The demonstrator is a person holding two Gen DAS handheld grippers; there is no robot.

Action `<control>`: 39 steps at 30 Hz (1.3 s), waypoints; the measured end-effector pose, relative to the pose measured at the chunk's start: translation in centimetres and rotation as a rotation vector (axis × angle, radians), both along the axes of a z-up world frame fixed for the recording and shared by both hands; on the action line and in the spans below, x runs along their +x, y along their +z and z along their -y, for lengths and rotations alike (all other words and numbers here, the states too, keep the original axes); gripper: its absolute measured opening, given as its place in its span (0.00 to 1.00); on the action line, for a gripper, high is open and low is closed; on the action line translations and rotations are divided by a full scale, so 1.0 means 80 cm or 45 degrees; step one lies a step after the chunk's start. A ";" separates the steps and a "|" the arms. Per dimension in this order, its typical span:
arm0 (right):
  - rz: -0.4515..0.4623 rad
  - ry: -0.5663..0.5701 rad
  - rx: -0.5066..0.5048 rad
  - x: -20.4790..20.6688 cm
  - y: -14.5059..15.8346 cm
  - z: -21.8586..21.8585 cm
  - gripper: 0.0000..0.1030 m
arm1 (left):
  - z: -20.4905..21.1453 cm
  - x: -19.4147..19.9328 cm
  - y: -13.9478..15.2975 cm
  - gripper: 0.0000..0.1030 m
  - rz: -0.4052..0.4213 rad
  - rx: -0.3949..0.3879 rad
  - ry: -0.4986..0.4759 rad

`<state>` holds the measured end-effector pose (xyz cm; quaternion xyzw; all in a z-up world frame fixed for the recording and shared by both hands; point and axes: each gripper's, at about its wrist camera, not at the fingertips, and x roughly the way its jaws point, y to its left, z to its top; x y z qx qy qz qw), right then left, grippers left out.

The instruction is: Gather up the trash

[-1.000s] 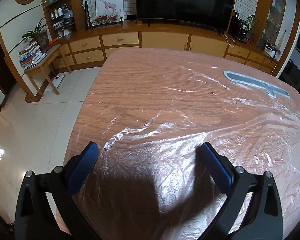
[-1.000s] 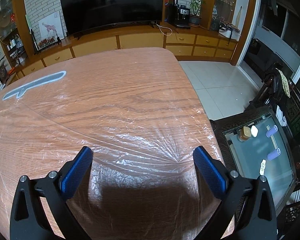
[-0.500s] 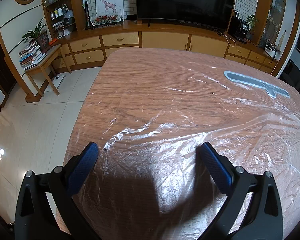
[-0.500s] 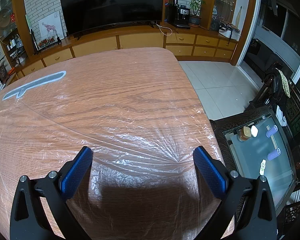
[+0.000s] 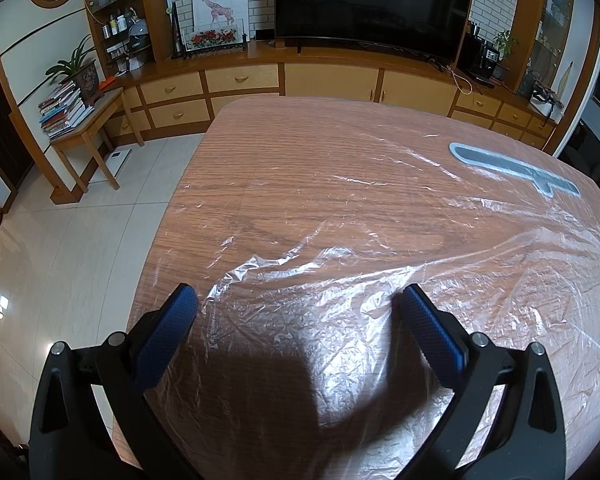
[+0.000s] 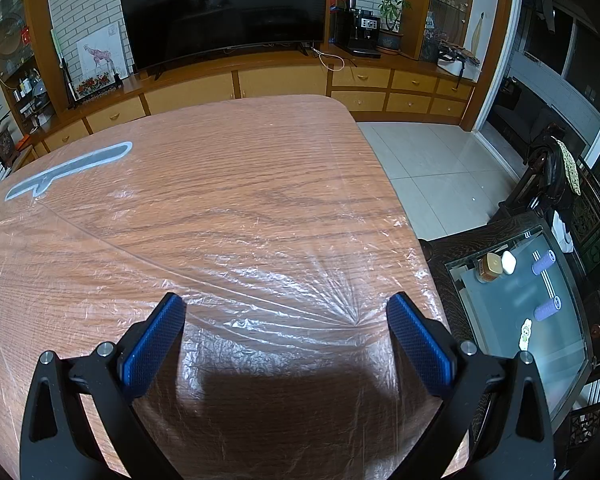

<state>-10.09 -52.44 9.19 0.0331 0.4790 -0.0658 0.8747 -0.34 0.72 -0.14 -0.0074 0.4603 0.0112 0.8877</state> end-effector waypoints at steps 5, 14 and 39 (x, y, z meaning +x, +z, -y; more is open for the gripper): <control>0.000 0.000 0.000 0.000 0.000 -0.001 0.97 | 0.000 0.000 0.000 0.99 0.000 0.001 0.000; 0.000 0.000 0.000 0.000 0.000 -0.001 0.97 | 0.000 0.000 0.000 0.99 0.000 0.001 0.000; 0.000 0.000 0.000 0.000 0.000 -0.001 0.97 | -0.008 0.001 0.000 0.99 0.000 0.001 0.038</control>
